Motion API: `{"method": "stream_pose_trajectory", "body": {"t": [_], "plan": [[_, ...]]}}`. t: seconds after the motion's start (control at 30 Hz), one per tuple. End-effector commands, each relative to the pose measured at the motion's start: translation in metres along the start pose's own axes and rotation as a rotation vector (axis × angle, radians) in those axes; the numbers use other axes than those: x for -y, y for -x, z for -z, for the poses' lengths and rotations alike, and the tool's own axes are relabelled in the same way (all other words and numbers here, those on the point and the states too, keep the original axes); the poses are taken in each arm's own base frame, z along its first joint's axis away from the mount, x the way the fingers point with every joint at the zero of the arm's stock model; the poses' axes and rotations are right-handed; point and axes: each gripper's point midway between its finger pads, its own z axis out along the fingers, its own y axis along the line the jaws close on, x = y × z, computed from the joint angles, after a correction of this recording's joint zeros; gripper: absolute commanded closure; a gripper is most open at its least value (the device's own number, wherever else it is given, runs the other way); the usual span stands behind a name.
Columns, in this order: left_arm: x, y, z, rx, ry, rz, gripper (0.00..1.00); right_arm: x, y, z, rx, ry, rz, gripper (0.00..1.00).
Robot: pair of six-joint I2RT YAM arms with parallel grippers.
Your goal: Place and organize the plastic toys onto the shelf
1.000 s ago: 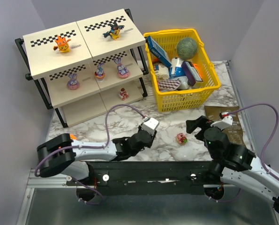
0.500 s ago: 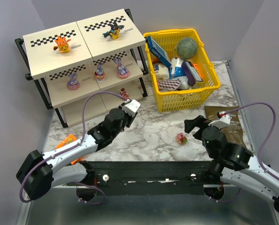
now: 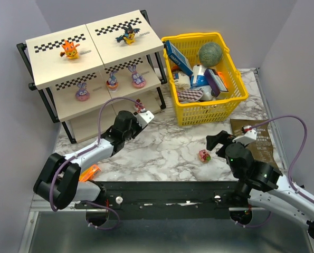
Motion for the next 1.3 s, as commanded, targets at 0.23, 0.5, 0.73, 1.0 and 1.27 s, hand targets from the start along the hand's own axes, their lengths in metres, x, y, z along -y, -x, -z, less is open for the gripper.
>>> {"method": "stream_pose_trajectory", "body": {"t": [0.23, 0.5, 0.73, 1.0, 1.27], "plan": [[-0.051, -0.027, 0.007, -0.019, 0.157, -0.152, 1.0, -0.006, -0.005, -0.006, -0.004, 0.007, 0.033, 0.01], [-0.071, -0.051, 0.004, -0.058, 0.155, -0.137, 1.0, -0.005, -0.005, -0.008, 0.009, 0.003, 0.036, 0.01], [-0.077, -0.049, -0.002, -0.021, 0.127, -0.11, 1.0, -0.007, -0.007, -0.011, 0.004, -0.002, 0.056, 0.01], [-0.074, -0.053, -0.005, 0.002, 0.085, -0.105, 1.0, -0.008, -0.008, -0.013, 0.002, -0.002, 0.054, 0.01], [-0.085, -0.05, -0.002, 0.038, 0.086, -0.071, 0.96, -0.008, -0.011, -0.013, -0.002, 0.002, 0.06, 0.01]]}}
